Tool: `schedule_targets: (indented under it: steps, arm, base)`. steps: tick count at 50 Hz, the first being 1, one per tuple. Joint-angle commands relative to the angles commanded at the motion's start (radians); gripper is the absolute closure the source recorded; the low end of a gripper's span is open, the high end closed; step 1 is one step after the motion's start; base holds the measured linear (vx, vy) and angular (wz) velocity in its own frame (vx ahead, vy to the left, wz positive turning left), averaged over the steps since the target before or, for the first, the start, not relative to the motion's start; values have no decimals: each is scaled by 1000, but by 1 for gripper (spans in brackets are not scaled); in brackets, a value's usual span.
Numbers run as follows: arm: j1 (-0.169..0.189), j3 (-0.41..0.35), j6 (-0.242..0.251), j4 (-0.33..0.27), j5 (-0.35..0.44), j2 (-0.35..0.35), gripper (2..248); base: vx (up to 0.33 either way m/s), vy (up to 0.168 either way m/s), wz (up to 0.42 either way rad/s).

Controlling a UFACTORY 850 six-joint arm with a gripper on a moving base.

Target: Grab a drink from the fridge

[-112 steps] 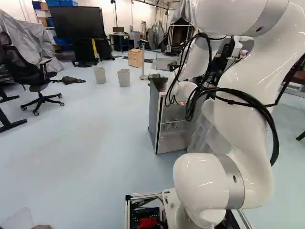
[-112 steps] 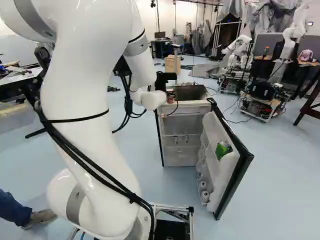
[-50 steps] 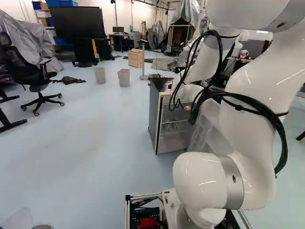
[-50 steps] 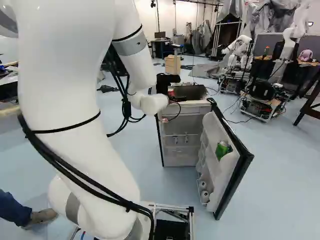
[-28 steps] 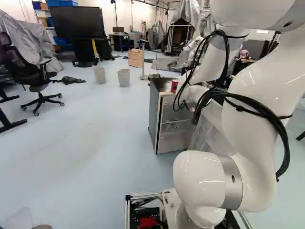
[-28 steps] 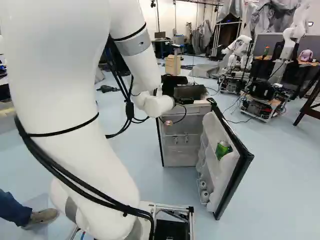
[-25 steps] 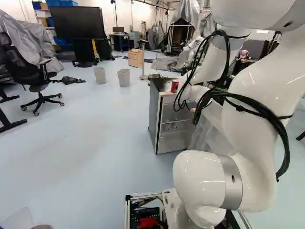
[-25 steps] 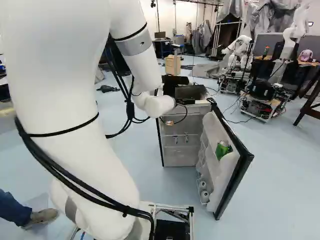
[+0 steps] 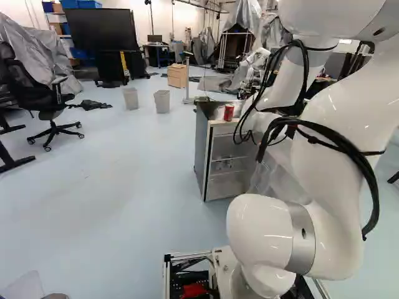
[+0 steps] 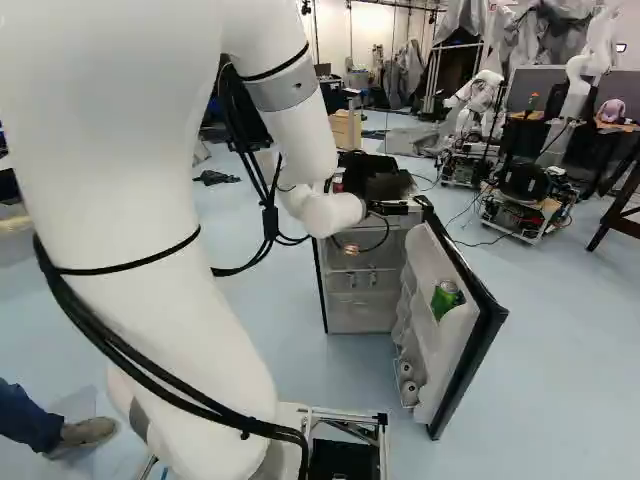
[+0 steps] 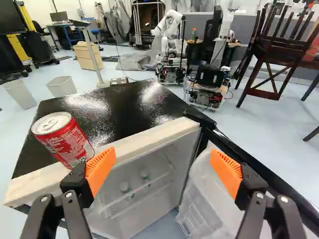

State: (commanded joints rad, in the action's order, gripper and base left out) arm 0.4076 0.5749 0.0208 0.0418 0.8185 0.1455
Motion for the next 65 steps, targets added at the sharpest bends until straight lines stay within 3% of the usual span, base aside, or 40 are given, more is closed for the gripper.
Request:
schedule_targets:
  steps: [13, 30, 65]
  arm:
    - [43, 7, 0, 7, -36, -22, 3]
    - [100, 21, 0, 42, -144, -48, 3]
    - [217, 66, 0, 168, -394, -88, 3]
  base:
    - [0, 0, 0]
    - [0, 0, 0]
    - [0, 0, 0]
